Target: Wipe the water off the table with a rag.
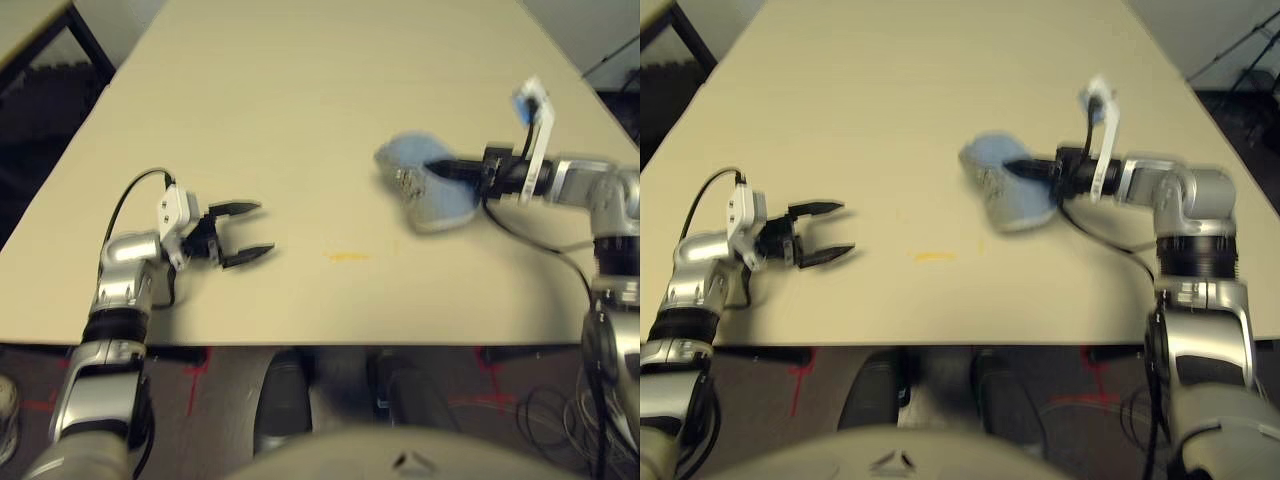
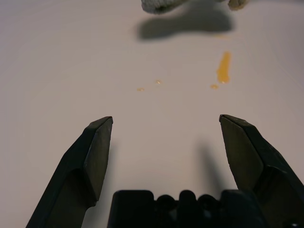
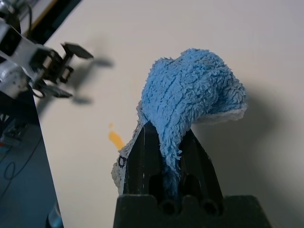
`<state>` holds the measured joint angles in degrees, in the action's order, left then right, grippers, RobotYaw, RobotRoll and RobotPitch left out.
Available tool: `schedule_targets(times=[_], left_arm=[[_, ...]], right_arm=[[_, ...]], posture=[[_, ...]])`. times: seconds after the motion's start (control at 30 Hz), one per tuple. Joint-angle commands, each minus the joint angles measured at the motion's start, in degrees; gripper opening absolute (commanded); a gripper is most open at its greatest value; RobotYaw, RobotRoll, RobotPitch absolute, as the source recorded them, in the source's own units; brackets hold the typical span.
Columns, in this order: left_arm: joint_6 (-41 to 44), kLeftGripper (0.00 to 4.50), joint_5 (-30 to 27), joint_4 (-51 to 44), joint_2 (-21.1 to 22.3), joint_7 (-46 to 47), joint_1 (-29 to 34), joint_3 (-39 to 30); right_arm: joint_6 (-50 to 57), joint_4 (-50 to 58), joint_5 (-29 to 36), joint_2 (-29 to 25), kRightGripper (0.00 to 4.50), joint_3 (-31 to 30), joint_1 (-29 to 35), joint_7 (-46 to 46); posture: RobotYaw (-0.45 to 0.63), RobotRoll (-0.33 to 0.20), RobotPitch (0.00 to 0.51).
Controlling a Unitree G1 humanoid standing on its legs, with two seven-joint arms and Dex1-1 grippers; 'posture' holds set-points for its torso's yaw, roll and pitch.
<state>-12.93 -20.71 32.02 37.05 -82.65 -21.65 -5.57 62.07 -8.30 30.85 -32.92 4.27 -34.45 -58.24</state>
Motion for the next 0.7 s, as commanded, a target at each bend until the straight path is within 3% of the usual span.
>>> schedule_targets(times=[0.03, 0.33, 0.7], left_arm=[[0.47, 4.50, -0.78, -1.88, 1.17, -1.39, 1.32, -0.28], [1.91, 4.50, -2.68, -6.22, 2.68, -1.79, 4.93, -1.59], [3.78, 4.50, -3.79, -9.20, 2.93, -0.83, 6.36, -2.01]], right_arm=[[-0.73, 2.07, 0.43, 0.83, 0.11, -1.83, 1.34, 1.29], [-0.72, 3.94, 0.36, 4.80, 0.11, -6.53, 4.66, 3.59], [-5.72, -3.34, -3.21, 16.27, 0.11, -14.46, -1.41, 6.05]], posture=[[0.21, 0.000, 0.169], [0.23, 0.000, 0.170], [0.25, 0.000, 0.175]])
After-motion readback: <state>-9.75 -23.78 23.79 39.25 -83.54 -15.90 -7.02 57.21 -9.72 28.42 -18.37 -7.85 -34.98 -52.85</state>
